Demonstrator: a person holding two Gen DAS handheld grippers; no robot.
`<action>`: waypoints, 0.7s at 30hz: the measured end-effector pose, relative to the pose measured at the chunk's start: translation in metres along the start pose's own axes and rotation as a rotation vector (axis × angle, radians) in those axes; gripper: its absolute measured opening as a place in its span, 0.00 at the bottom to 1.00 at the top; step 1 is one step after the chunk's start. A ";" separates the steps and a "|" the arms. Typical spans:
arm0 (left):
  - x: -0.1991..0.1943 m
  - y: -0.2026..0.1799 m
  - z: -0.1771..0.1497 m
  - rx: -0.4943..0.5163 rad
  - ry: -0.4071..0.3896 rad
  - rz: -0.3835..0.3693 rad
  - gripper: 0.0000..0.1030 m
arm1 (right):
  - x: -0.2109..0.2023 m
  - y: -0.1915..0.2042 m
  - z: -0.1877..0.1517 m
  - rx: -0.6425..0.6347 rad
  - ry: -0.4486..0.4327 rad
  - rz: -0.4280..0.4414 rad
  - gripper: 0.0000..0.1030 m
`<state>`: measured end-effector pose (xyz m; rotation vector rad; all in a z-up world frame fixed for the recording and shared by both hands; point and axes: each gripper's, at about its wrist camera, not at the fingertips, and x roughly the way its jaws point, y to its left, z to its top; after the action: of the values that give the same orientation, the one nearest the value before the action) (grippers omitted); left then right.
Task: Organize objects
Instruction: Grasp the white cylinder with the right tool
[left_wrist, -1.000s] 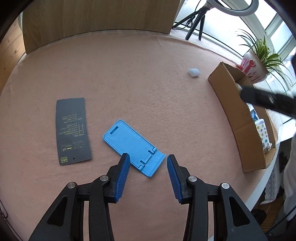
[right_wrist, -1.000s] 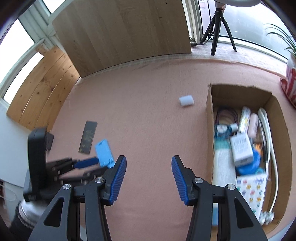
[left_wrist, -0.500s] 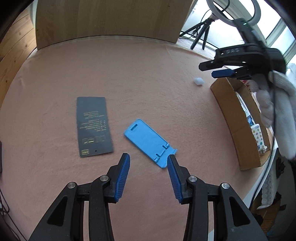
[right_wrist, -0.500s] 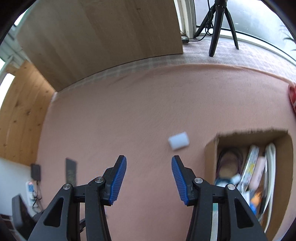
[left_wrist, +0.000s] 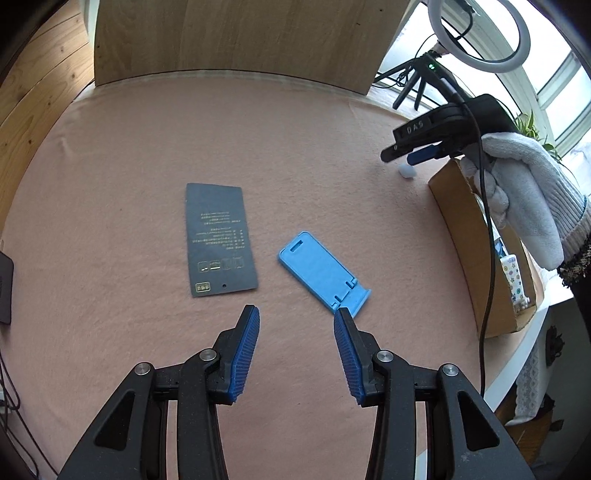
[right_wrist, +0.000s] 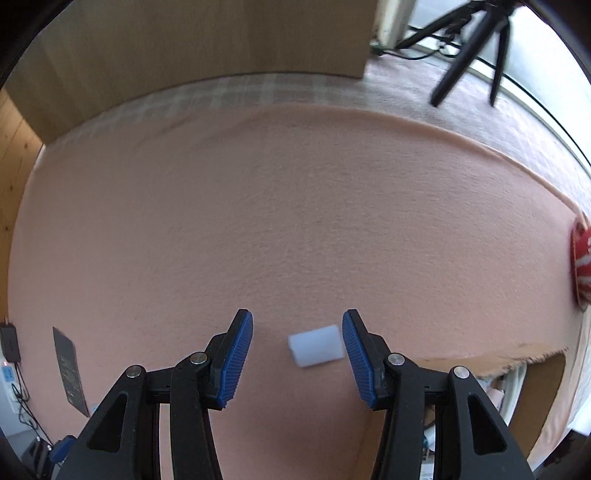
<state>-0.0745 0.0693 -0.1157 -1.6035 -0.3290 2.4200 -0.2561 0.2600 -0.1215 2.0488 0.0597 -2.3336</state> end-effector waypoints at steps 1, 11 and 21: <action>0.000 0.001 0.000 -0.004 0.000 -0.002 0.44 | 0.002 0.005 0.000 -0.023 0.010 -0.011 0.45; 0.001 0.002 0.000 -0.011 -0.003 -0.018 0.44 | 0.009 0.016 -0.009 -0.129 0.088 -0.093 0.35; -0.001 -0.001 0.002 -0.005 -0.007 -0.022 0.44 | 0.005 0.013 -0.017 -0.146 0.050 -0.157 0.12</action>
<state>-0.0756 0.0698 -0.1134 -1.5855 -0.3519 2.4108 -0.2395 0.2481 -0.1287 2.1012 0.3937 -2.2839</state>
